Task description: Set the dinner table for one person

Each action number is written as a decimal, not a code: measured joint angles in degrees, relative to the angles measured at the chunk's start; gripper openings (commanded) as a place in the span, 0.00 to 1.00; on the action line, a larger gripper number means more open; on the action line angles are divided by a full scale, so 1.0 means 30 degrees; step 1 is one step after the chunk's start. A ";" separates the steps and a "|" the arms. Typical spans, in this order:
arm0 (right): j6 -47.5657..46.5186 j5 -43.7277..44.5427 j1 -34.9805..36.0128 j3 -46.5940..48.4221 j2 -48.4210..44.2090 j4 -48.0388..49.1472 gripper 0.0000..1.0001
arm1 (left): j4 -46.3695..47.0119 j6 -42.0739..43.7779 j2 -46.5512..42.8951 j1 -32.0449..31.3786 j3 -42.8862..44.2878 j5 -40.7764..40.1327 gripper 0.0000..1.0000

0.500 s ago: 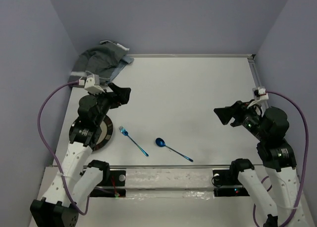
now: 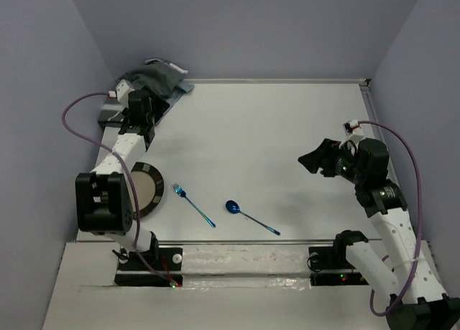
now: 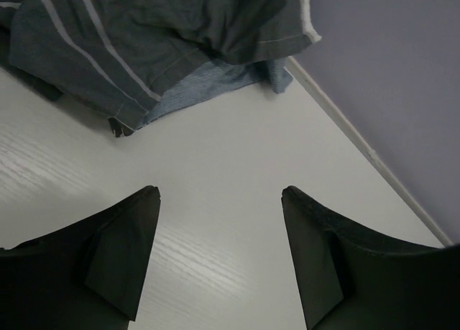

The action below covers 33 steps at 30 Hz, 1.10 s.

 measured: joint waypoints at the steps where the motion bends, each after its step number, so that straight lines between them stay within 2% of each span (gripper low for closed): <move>1: 0.0015 -0.0066 0.0000 -0.0124 0.0226 0.0153 0.72 | 0.0044 -0.0233 0.0612 0.0102 0.0248 -0.0401 0.79; 9: 0.0036 -0.0532 0.0656 -0.0240 0.0911 0.1450 0.72 | -0.0015 -0.1989 0.3468 0.1858 0.0539 -0.2448 0.80; 14: 0.0051 -0.0889 0.1195 -0.0386 0.1166 0.2106 0.72 | 0.0029 -0.2055 0.5617 0.2302 0.2142 -0.2725 0.80; 16: 0.0073 -0.0998 0.1421 -0.0561 0.1173 0.2346 0.72 | 0.0080 -0.2055 0.6477 0.2310 0.2798 -0.2725 0.77; 18: 0.0131 -0.1078 0.1705 -0.0568 0.1304 0.2470 0.72 | 0.0066 -0.2069 0.7366 0.2310 0.3395 -0.2718 0.68; 20: 0.0131 -0.1107 0.1880 -0.0568 0.1428 0.2528 0.72 | -0.0073 -0.2127 0.8145 0.2310 0.3905 -0.2696 0.52; 21: 0.0131 -0.1129 0.1894 -0.0576 0.1472 0.2528 0.72 | -0.0087 -0.2208 0.8517 0.2310 0.4116 -0.2674 0.35; 23: 0.0131 -0.1122 0.1894 -0.0605 0.1537 0.2557 0.72 | -0.0131 -0.2324 0.9063 0.2310 0.4444 -0.2463 0.10; 24: 0.0124 -0.1115 0.1894 -0.0641 0.1559 0.2572 0.72 | -0.0197 -0.2251 0.9209 0.2310 0.4554 -0.2310 0.00; 30: 0.0109 -0.1078 0.2033 -0.0670 0.2157 0.2790 0.72 | 0.0423 -0.2244 0.9610 0.2113 0.4743 -0.0758 0.00; 33: 0.0102 -0.0976 0.2113 -0.0670 0.2659 0.3075 0.72 | 0.1588 -0.1982 0.9515 0.1115 0.4743 0.0087 0.00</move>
